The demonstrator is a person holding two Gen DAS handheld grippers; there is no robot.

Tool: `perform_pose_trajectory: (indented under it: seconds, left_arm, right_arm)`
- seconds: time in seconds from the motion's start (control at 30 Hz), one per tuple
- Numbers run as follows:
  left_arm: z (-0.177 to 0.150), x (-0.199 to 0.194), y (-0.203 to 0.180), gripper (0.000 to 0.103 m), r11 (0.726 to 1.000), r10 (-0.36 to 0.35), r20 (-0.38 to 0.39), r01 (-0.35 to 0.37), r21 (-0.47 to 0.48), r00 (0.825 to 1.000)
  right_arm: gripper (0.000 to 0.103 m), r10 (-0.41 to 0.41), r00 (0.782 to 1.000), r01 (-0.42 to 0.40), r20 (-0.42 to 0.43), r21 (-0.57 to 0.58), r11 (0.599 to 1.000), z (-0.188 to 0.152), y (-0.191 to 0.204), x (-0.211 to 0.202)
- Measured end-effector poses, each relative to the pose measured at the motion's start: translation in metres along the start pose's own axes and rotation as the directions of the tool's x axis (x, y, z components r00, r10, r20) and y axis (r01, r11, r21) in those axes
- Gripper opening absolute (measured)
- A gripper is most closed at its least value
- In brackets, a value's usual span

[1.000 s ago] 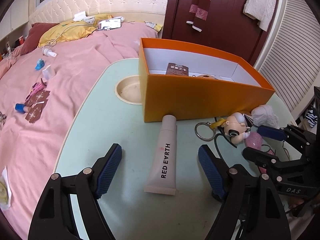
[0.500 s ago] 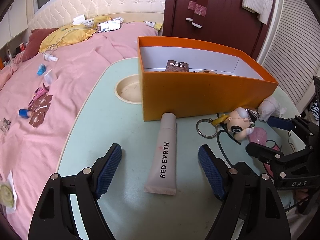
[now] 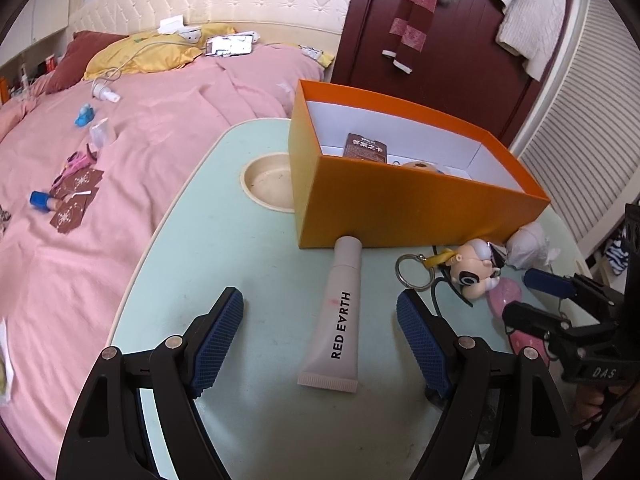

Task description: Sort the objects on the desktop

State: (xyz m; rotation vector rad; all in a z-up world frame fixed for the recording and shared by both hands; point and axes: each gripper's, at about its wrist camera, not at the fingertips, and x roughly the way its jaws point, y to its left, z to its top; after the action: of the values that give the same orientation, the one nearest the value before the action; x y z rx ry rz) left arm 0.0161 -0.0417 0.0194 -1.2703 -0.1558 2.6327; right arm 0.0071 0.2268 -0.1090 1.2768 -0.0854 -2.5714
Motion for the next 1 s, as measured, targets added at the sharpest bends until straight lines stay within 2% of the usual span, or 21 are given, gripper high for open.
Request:
perform_pose_trajectory:
  seconds: [0.17, 0.23, 0.27, 0.3, 0.33, 0.43, 0.6, 0.7, 1.0]
  left_arm:
    - [0.000, 0.001, -0.002, 0.079, 1.000, -0.009, -0.004, 0.009, 0.018, 1.000]
    - [0.000, 0.001, -0.002, 0.075, 1.000, -0.019, -0.002, 0.019, 0.021, 1.000]
    - [0.000, 0.001, -0.003, 0.059, 0.999, -0.021, -0.002, 0.021, 0.026, 1.000]
    - [0.000, 0.001, -0.004, 0.034, 0.999, -0.016, -0.003, 0.016, 0.037, 1.000]
    - [0.000, 0.001, -0.005, 0.024, 0.999, -0.010, -0.006, 0.011, 0.050, 1.000]
    - [-0.001, 0.002, -0.012, 0.022, 0.996, 0.006, -0.016, -0.005, 0.093, 1.000]
    - [0.000, -0.004, -0.004, 0.022, 0.999, -0.027, -0.018, 0.028, 0.036, 0.999]
    - [0.007, -0.018, -0.002, 0.022, 0.998, -0.056, 0.013, 0.056, 0.011, 0.998]
    - [0.048, -0.049, -0.013, 0.022, 0.992, -0.124, 0.122, 0.119, 0.047, 0.985]
  right_arm:
    - [0.072, 0.009, 1.000, -0.009, -0.009, -0.016, 1.000, 0.004, 0.005, 0.003]
    - [0.070, 0.006, 1.000, -0.007, -0.018, -0.042, 0.999, 0.007, 0.011, 0.007]
    - [0.066, 0.000, 1.000, -0.002, -0.021, -0.060, 0.998, 0.007, 0.015, 0.009]
    - [0.054, -0.015, 1.000, 0.013, -0.022, -0.089, 0.996, 0.008, 0.020, 0.011]
    - [0.038, -0.033, 0.999, 0.030, -0.023, -0.120, 0.992, 0.008, 0.026, 0.013]
    - [0.038, -0.047, 0.998, 0.039, -0.040, -0.167, 0.985, 0.009, 0.035, 0.015]
    - [0.038, -0.019, 0.999, 0.014, -0.033, -0.129, 0.992, 0.007, 0.032, 0.009]
    - [0.038, 0.006, 1.000, -0.006, 0.001, -0.110, 0.994, 0.010, 0.029, -0.002]
    - [0.038, 0.078, 0.989, -0.070, 0.128, -0.070, 0.995, 0.041, 0.022, -0.034]
